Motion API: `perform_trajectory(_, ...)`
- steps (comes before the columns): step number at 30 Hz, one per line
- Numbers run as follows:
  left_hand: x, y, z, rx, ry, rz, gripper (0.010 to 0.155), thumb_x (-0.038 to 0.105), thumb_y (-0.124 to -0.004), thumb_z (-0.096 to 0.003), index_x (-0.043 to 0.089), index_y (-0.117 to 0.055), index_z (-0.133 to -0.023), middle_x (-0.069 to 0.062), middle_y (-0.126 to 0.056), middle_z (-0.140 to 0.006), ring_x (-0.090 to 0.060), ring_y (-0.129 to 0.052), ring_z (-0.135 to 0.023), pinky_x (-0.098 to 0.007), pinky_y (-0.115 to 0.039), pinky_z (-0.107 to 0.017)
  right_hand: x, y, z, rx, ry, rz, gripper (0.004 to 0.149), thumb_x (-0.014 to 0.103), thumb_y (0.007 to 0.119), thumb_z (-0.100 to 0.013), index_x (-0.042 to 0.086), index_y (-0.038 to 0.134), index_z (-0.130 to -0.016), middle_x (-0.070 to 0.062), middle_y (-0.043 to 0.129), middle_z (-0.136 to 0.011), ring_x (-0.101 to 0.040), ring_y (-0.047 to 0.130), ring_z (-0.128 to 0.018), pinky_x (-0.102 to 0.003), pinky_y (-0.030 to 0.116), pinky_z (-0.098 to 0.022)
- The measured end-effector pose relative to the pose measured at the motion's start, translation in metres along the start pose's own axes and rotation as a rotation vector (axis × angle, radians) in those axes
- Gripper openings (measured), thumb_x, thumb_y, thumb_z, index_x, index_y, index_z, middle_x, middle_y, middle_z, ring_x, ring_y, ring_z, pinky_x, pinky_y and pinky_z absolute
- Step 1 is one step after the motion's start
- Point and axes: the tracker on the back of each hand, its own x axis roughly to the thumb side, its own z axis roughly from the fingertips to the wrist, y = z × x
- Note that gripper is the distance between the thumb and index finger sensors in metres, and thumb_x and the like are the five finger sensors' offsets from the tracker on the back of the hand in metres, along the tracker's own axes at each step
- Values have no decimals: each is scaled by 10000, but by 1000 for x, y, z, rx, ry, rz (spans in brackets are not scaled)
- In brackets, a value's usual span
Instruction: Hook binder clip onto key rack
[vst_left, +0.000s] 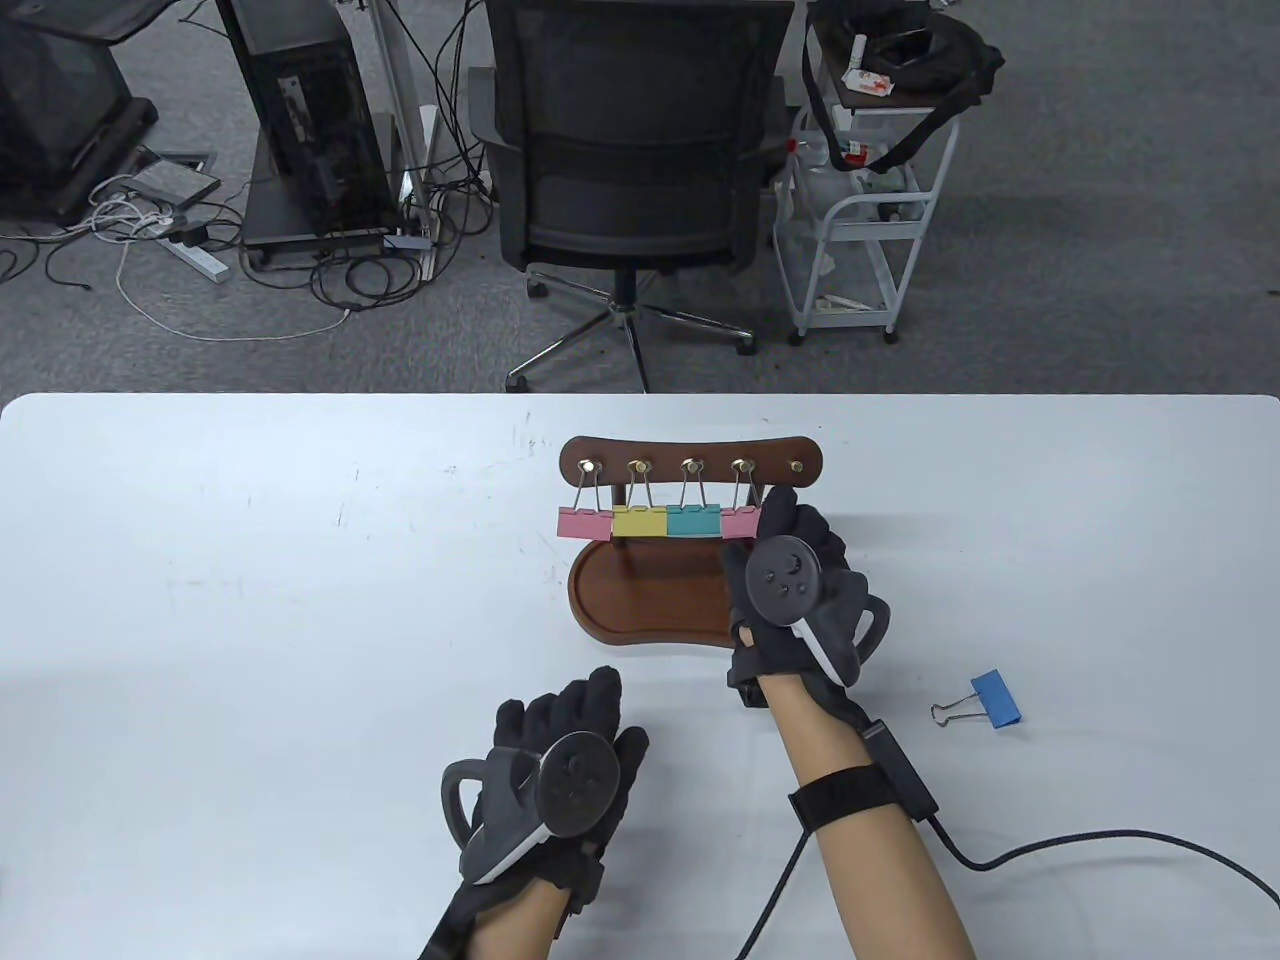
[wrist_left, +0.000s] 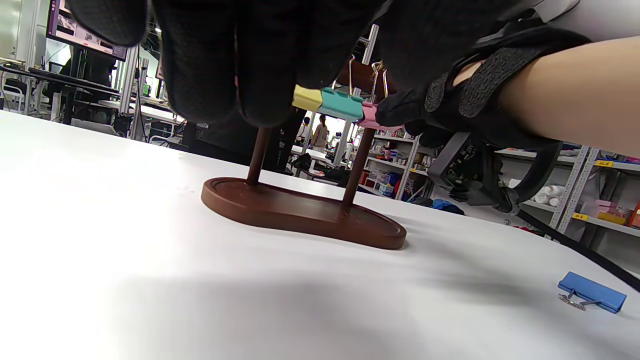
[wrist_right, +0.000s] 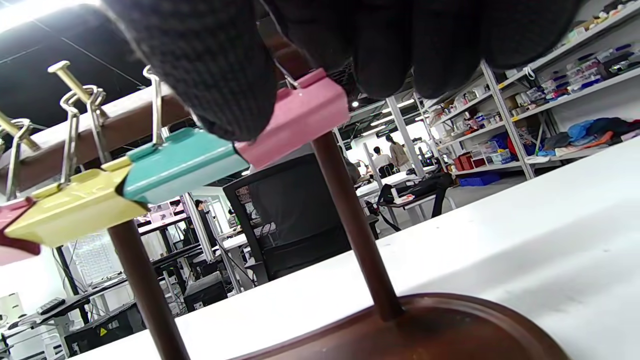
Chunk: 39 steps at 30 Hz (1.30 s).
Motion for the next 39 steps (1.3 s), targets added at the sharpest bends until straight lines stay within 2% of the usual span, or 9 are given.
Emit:
perform_trajectory(18, -1, 0, 0, 14, -2, -2, 681, 441, -779, -576, 52, -689, -1128, -231, -844, -1049, -543, -853, -904, -756, -543, -701, -33, -12, 0, 107, -3, -109, 790, 378, 862, -540, -1, 517, -1141, -350, 578, -1109, -604, 666, -912, -696, 593, -616)
perform_trajectory(28, -1, 0, 1, 17, -5, -6, 681, 441, -779, -576, 50, -690, -1127, -234, -843, -1050, -546, -854, -901, -757, -542, -699, -50, -34, 7, 127, -37, -146, 774, 382, 857, -541, -2, 537, -1133, -356, 582, -1106, -608, 671, -906, -697, 595, -613)
perform_trajectory(39, -3, 0, 1, 17, 0, -6, 680, 440, -779, -576, 51, -690, -1126, -234, -844, -1049, -544, -852, -903, -756, -542, -699, -73, -61, 22, 134, -100, -91, 769, 390, 854, -541, 3, 549, -1131, -358, 581, -1108, -613, 661, -910, -701, 586, -616)
